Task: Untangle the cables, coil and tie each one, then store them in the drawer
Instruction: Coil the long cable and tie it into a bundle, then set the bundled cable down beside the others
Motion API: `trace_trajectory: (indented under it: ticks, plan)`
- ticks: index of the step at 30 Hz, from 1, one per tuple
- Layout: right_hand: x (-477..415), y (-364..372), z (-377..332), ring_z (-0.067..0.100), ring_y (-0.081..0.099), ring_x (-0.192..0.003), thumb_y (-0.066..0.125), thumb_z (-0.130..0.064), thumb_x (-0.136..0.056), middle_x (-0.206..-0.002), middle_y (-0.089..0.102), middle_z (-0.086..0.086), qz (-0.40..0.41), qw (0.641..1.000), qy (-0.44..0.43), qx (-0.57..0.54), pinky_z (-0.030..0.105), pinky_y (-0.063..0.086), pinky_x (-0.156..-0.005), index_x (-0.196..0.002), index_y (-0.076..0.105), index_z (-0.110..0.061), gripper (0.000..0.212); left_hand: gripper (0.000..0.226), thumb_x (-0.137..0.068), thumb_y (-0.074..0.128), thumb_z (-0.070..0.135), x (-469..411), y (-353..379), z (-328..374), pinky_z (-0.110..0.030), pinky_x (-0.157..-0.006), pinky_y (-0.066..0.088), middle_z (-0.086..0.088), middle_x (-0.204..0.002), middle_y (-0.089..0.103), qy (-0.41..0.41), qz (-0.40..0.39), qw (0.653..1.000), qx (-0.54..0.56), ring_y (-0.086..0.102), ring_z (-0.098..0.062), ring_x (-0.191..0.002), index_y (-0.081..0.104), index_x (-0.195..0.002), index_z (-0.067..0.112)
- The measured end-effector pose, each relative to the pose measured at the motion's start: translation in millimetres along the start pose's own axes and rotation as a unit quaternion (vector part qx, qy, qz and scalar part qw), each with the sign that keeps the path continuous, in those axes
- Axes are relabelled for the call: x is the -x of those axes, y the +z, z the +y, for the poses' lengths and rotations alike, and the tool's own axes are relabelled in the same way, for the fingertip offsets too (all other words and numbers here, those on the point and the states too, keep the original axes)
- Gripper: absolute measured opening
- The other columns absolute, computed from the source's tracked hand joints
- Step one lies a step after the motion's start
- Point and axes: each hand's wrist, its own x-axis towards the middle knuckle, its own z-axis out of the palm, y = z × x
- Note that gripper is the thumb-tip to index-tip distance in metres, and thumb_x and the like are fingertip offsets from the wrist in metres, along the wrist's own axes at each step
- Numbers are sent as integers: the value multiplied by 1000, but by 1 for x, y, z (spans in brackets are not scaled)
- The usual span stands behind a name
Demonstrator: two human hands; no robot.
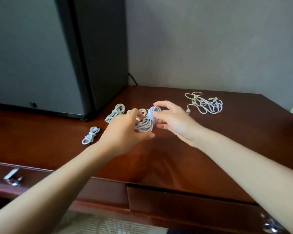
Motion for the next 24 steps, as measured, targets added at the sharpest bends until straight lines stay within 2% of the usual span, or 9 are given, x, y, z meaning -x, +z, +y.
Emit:
trace_trajectory:
  ticks: [6,8,10,12,15,18,20,23,24]
  plan:
    - [2,46,11,19,64,-105,59,-12,-93,-120,61,0,-48,998,5,51,30,53,-91,-132,52,-18,40,59,-78,62,60,27,-9,-37,-29,-95,26,2,-114,61,12,20,993,-115,49,-19,-113,50,-122,22]
    - [3,56,15,19,62,-109,60,-19,-92,-128,58,0,-45,989,-13,139,34,49,-98,-133,53,-23,42,60,-79,58,63,31,-8,-46,-28,-97,23,2,-114,61,19,21,990,-135,47,-18,-116,49,-123,23]
    - [2,64,20,19,54,-119,60,-22,-92,-136,54,-1,-34,973,-34,227,33,41,-105,-133,53,-25,42,59,-80,56,63,36,-6,-52,-30,-99,23,2,-114,62,31,21,985,-168,45,-17,-118,50,-123,23]
    - [2,69,24,17,50,-123,59,-21,-92,-140,49,-1,-28,959,-51,277,29,36,-106,-135,53,-23,43,56,-79,60,61,38,-2,-56,-35,-100,25,1,-114,64,56,33,977,-204,44,-21,-120,55,-119,21]
    - [3,74,29,18,46,-126,55,-19,-95,-145,42,0,-37,939,-89,329,20,27,-104,-137,51,-18,42,55,-75,66,58,38,2,-59,-40,-97,31,0,-113,66,66,30,972,-222,46,-27,-117,59,-110,16]
    - [1,77,31,18,36,-135,50,-16,-97,-148,39,1,-41,931,-107,346,18,21,-107,-139,49,-17,41,52,-71,69,56,36,4,-62,-42,-93,35,-2,-102,68,63,38,975,-210,51,-29,-110,63,-101,14]
    - [-1,78,32,16,41,-130,51,-12,-96,-145,43,1,-32,941,-109,318,14,24,-102,-135,53,-15,39,53,-68,66,57,36,7,-61,-45,-89,39,-5,-92,70,51,45,980,-189,55,-32,-104,65,-91,10]
    - [-1,77,34,14,55,-109,57,-7,-91,-129,56,1,6,960,-109,257,13,38,-91,-124,63,-15,34,62,-72,48,66,35,12,-60,-43,-87,41,-6,-86,70,40,50,985,-161,57,-32,-101,65,-86,8]
    - [0,75,34,12,56,-101,59,-7,-89,-124,59,1,15,963,-108,245,8,41,-84,-120,66,-15,33,65,-72,44,67,34,15,-60,-42,-88,40,-7,-87,70,39,51,987,-150,57,-31,-103,66,-87,7]
